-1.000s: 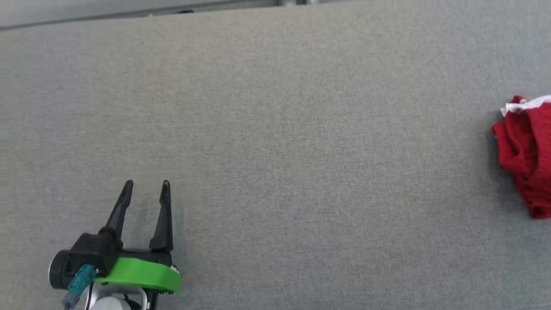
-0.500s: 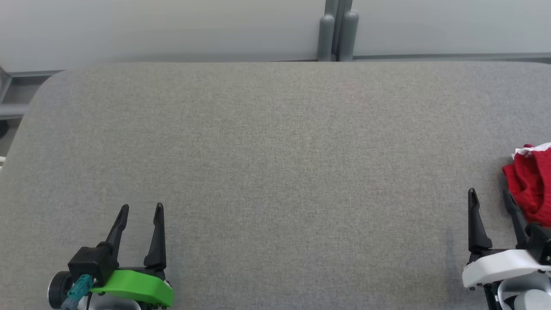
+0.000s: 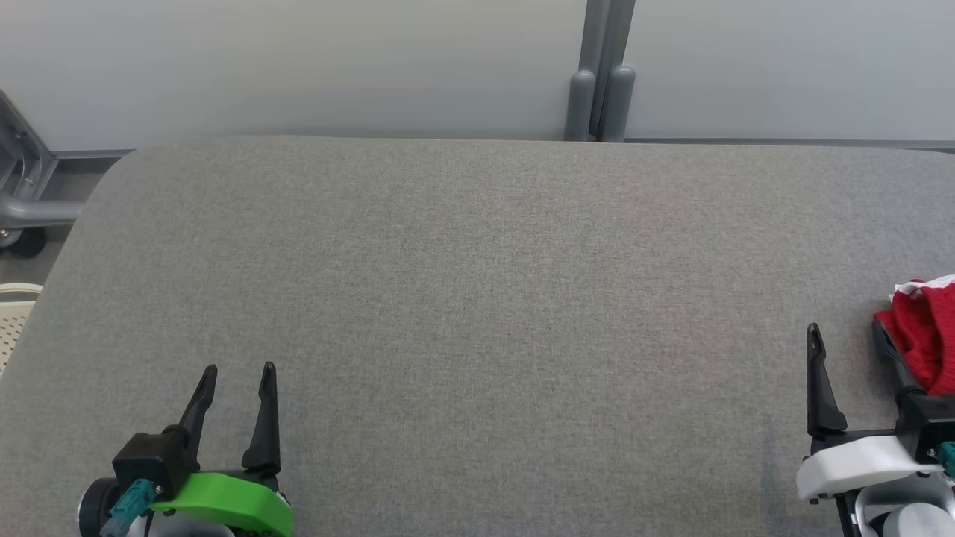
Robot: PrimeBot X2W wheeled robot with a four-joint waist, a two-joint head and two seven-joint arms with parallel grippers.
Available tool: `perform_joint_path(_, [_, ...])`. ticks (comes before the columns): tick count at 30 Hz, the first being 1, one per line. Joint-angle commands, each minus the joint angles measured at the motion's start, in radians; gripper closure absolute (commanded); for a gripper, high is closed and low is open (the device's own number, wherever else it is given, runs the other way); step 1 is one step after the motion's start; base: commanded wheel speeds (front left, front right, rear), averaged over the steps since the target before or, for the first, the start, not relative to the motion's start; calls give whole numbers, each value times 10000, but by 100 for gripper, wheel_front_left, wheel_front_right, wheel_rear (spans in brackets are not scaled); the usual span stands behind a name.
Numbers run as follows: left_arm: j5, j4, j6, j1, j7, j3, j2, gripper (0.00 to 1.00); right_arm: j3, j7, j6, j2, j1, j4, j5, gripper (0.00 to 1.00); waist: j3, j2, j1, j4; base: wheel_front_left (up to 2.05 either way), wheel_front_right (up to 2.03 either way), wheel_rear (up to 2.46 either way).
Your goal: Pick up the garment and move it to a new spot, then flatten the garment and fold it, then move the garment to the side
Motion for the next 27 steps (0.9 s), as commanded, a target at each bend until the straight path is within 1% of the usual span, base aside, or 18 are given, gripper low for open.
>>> perform_joint_path(1, [52,41,-87,40,-24,61,-33,0,-26,-38,-4,-8,-11,-115,32,0,18,68,0,12,0,0,0])
perform_joint_path(10, [207,181,-287,-23,-25,238,-193,0,-213,-39,-4,10,94,-138,221,0,35,68,0,63,0,0,0])
perform_joint_path(17, [316,254,-342,-22,-25,338,-282,0,-253,-40,-4,11,134,-27,314,0,-31,68,0,85,0,0,0])
perform_joint_path(18, [390,316,-451,-149,5,163,-307,0,-547,-40,-4,10,297,-96,379,0,-42,68,0,-22,0,0,0])
perform_joint_path(19, [260,330,-319,12,-9,407,-199,0,-147,-35,15,-10,144,-28,341,0,-21,68,0,-738,0,0,0])
perform_joint_path(20, [297,305,-332,-16,-18,360,-227,0,-219,-34,-7,36,103,-25,368,0,13,68,0,-866,0,0,0])
perform_joint_path(23, [348,351,-370,-96,-21,337,-288,0,-264,-34,-10,-13,72,4,415,0,18,68,0,-889,0,0,0])
perform_joint_path(25, [369,382,-381,-112,-26,358,-303,0,-8,-34,-8,15,57,-77,849,0,9,68,0,-896,0,0,0])
perform_joint_path(26, [375,388,-405,-124,-27,340,-296,0,128,-35,-7,8,67,-286,635,0,10,68,0,-902,0,0,0])
perform_joint_path(27, [315,389,-379,-27,13,331,-300,100,166,-10,4,31,75,-272,721,100,-70,0,0,-616,0,0,0])
